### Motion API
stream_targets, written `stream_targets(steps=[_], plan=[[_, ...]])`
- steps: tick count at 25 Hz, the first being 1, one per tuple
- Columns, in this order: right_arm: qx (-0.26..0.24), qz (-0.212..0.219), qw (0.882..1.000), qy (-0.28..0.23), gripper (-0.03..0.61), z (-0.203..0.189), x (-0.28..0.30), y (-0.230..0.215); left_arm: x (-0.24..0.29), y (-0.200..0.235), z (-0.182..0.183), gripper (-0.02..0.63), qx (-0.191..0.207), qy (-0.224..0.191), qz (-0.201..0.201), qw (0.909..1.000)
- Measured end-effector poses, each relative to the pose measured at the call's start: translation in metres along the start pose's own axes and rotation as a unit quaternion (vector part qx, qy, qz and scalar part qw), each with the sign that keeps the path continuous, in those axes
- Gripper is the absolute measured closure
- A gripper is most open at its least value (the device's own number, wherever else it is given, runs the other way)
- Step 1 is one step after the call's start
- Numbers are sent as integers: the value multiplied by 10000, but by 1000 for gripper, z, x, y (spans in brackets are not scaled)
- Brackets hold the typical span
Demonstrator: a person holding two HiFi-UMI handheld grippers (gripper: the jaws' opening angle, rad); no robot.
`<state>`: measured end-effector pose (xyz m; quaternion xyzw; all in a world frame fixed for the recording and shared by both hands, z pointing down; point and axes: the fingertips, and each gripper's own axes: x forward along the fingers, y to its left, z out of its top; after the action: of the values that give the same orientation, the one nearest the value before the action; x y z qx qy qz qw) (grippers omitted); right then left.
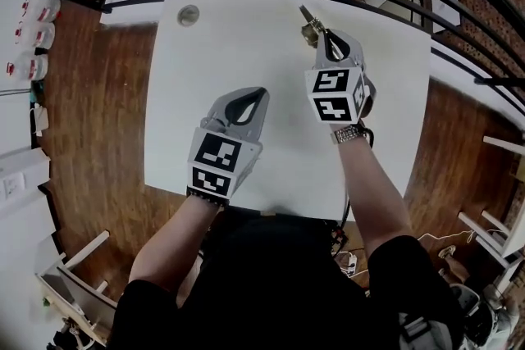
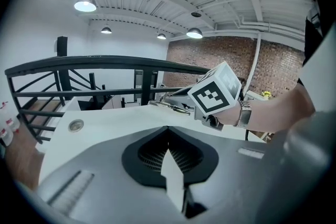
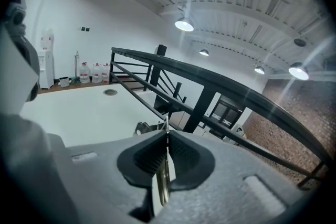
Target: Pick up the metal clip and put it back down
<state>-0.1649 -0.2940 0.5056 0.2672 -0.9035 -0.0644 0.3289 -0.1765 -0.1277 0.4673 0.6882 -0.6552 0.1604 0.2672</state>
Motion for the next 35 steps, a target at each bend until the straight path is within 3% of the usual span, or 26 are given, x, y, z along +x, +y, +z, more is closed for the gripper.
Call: stream_targets(steps=[6, 13, 23, 31, 35], plan=[[308, -12, 9995, -100, 580, -13, -53, 15, -19, -23, -13, 597, 259, -152, -234, 9993], [701, -347, 9968, -146, 580, -10, -137, 24, -59, -53, -8, 597, 605, -260, -853, 9942], [1356, -936, 9858, -327, 580, -1, -247, 77, -137, -67, -26, 597, 1179, -593, -1550, 9791], [1745, -913, 9797, -380, 580, -20, -305, 125, -176, -92, -37, 597, 1455, -666, -1967, 9673], [1786, -886, 9791, -393, 580, -26, -323, 138, -186, -96, -41, 597, 1478, -658, -2028, 9658]])
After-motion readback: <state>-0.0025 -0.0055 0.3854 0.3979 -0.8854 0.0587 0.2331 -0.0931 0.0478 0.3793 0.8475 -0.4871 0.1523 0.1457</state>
